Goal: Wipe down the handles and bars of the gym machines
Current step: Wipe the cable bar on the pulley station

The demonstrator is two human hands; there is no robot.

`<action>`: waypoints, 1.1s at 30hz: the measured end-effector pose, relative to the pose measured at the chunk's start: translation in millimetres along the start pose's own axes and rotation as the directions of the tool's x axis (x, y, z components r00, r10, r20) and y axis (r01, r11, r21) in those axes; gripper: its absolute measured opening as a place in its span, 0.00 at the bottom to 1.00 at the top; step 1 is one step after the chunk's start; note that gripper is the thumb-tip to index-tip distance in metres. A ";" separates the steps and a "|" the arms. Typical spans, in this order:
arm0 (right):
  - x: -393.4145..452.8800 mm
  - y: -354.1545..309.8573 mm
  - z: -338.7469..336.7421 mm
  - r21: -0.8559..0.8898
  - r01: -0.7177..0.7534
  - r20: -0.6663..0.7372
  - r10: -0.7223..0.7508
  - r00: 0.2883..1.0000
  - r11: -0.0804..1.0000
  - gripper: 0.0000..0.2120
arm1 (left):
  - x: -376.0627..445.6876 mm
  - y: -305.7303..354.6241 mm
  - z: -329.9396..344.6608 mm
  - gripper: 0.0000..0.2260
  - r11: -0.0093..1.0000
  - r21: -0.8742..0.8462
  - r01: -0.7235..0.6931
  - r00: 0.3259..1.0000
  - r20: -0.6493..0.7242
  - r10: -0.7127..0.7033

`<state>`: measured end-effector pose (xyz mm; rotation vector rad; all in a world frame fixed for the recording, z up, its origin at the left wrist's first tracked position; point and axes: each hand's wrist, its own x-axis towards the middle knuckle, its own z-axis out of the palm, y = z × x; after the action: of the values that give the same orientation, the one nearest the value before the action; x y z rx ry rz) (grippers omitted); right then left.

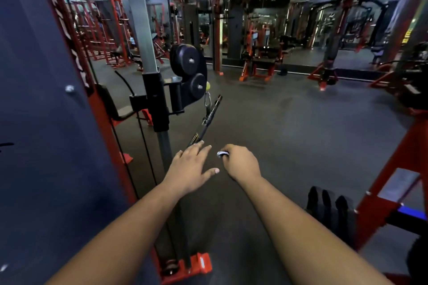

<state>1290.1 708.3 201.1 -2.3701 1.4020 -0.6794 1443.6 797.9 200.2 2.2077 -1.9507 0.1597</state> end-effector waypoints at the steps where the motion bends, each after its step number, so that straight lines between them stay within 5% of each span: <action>1: 15.0 4.2 0.1 0.000 -0.008 0.006 0.008 1.000 1.000 0.11 | 17.8 -2.2 1.5 0.36 1.000 0.004 -0.001 1.000 0.004 0.001; 12: 167.9 43.0 44.3 0.000 -0.029 -0.007 0.029 1.000 1.000 0.10 | 181.1 -42.0 42.3 0.37 1.000 0.018 -0.010 0.999 0.051 0.009; 19: 237.8 52.4 67.1 0.136 -0.033 -0.035 0.038 0.999 0.990 0.10 | 235.7 -60.7 58.4 0.41 1.000 0.013 0.008 0.977 0.215 -0.010; 26: 284.7 72.9 95.1 0.289 0.164 -0.016 -0.166 0.986 0.943 0.12 | 246.8 -75.1 59.7 0.43 0.997 -0.051 0.059 0.971 0.234 -0.045; 33: 343.1 110.4 125.4 0.469 0.325 0.055 -0.394 0.918 0.821 0.12 | 250.3 -65.0 66.8 0.43 0.972 0.052 0.227 0.948 0.216 -0.233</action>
<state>1417.4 356.7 125.5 -2.2531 0.6354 -0.7994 1537.0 548.4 182.0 2.5450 -1.7791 -0.0994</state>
